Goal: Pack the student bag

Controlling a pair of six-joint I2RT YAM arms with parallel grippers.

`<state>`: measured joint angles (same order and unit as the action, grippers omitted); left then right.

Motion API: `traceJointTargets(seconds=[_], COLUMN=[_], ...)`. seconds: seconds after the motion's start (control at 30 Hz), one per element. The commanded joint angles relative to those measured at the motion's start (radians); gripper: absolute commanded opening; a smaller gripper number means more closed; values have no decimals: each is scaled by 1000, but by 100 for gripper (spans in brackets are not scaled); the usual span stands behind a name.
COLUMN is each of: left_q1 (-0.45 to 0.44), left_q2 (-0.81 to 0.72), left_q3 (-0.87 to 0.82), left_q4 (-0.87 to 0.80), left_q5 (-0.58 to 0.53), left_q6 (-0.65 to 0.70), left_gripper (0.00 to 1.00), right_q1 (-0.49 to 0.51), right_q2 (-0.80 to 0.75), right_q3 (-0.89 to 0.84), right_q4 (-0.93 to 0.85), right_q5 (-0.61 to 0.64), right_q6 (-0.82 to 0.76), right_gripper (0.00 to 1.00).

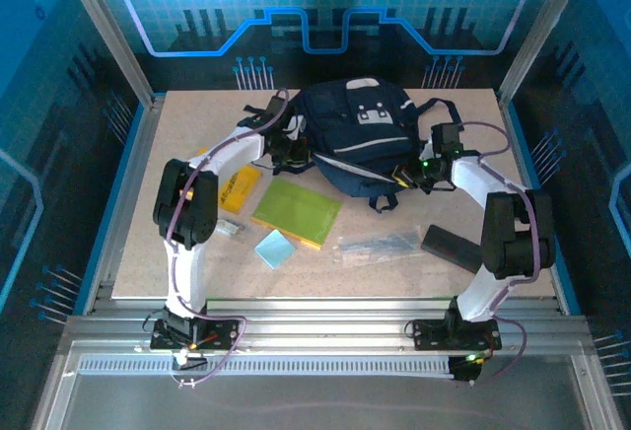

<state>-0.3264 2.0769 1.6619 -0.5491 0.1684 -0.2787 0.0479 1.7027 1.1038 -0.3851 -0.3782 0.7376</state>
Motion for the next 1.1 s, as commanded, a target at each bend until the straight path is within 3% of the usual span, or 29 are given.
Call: traceJointTargets(seconds=[0.0,0.43,0.53,0.63,0.67,0.73,0.77,0.8,0.87,1.07], left_q1=[82,148,148,148,148,147,147,147,147,141], left_q2=[36,120,133,115,99,56,28,-9,-92,-345], left_q3=[76,144,174,162,146,104,71,39,-29,-324], left_q4=[-48,-35,-48,-30,-18,9,25,38,70,167], left_q5=[-120,-209,-168,-98,-74,-38,-30,-26,-24,7], left_q6=[22,46,29,-17,-38,-74,-91,-104,-132,-224], left_gripper=[0,0,14,36,43,57,67,70,77,81], right_q1=[-14,19,67,118,131,143,145,147,154,227], right_q2=[-41,-52,-48,-37,-37,-43,-51,-64,-94,-194], right_q3=[34,60,61,84,94,113,119,124,134,138], right_q4=[-15,-37,-13,-14,-21,-38,-50,-65,-106,-261], right_q5=[103,89,40,11,2,-21,-28,-30,-30,57], right_q6=[-63,-65,-59,-54,-51,-53,-56,-63,-91,-186], right_gripper=[0,0,0,0,3,33,46,53,59,67])
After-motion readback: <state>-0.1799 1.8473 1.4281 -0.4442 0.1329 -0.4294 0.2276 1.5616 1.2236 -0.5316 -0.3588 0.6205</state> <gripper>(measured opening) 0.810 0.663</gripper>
